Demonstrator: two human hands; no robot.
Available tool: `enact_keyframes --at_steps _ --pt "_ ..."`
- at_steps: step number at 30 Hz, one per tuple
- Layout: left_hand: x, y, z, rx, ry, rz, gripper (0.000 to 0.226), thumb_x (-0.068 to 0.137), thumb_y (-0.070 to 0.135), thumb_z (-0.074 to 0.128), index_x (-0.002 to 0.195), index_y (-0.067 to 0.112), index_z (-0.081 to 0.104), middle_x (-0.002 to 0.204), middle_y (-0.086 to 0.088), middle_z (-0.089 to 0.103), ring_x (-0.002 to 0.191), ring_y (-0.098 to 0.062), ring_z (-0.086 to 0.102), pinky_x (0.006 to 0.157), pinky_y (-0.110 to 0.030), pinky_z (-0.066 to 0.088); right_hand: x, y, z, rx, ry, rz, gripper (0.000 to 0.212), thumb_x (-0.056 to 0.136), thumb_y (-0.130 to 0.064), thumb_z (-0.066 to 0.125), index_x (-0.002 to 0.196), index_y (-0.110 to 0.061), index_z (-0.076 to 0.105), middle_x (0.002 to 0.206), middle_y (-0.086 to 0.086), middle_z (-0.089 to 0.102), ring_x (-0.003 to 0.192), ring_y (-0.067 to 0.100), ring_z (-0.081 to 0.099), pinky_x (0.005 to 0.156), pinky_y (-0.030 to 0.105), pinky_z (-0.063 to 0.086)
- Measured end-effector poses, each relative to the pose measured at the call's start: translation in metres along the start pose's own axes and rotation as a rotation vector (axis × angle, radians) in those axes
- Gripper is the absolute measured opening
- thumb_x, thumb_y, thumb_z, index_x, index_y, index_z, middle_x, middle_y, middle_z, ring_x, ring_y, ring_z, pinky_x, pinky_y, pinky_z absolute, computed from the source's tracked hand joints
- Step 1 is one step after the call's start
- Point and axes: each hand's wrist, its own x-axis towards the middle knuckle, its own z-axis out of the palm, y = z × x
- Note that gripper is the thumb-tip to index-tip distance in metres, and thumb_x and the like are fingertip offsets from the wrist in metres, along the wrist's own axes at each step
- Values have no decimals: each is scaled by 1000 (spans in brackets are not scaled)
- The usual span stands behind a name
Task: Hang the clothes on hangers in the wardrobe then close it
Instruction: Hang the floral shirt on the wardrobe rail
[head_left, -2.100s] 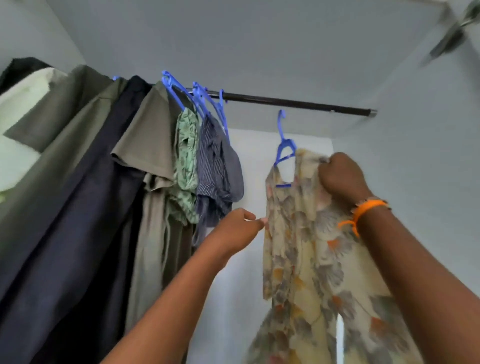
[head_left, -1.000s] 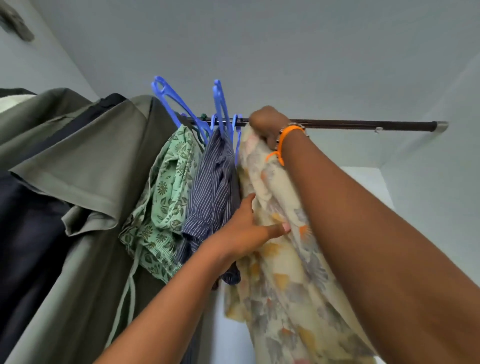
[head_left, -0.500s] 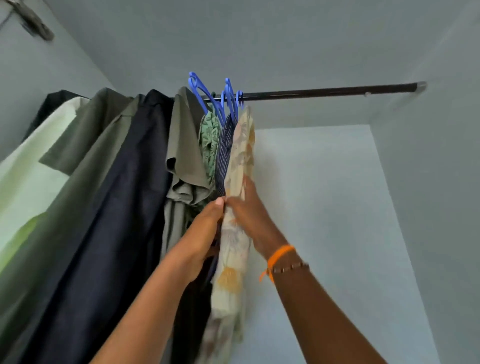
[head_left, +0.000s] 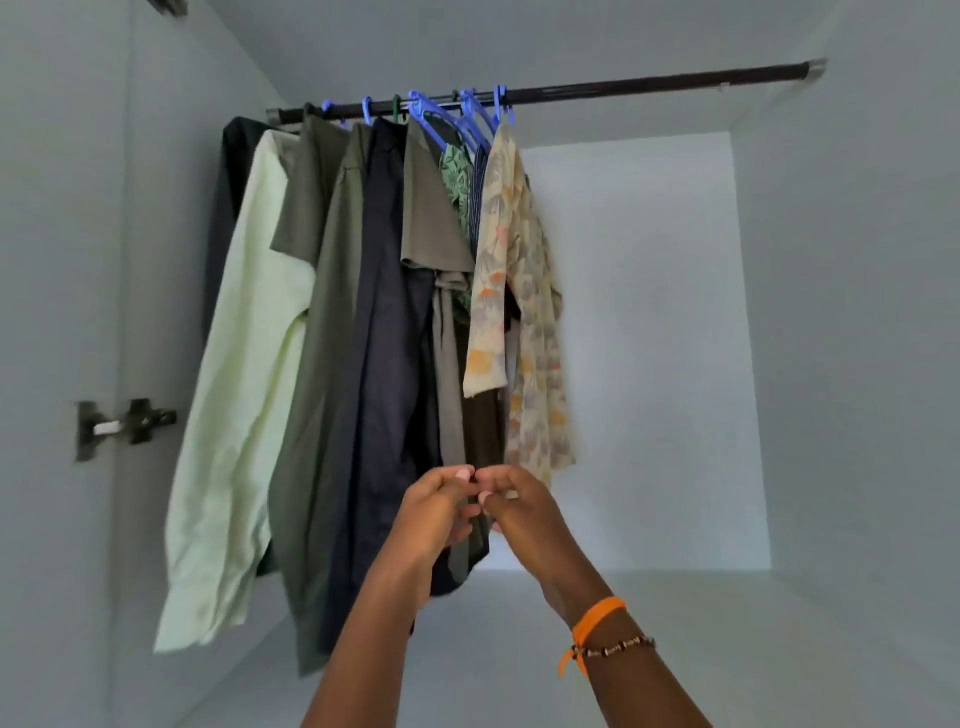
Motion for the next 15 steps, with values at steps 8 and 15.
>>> enact_keyframes --at_steps 8,15 --pt "-143 9 -23 -100 132 -11 19 97 15 47 99 17 65 91 -3 70 85 -13 66 78 -24 52 -131 -49 20 176 -57 58 19 94 -5 46 100 -14 62 94 0 64 86 12 60 65 10 47" --pt "-320 -2 -67 -115 320 -94 20 98 18 46 105 13 64 98 -4 69 97 -19 65 85 -26 51 -290 -88 58 343 -245 170 19 94 -5 46 97 -10 64 97 3 67 79 10 59 73 19 48"
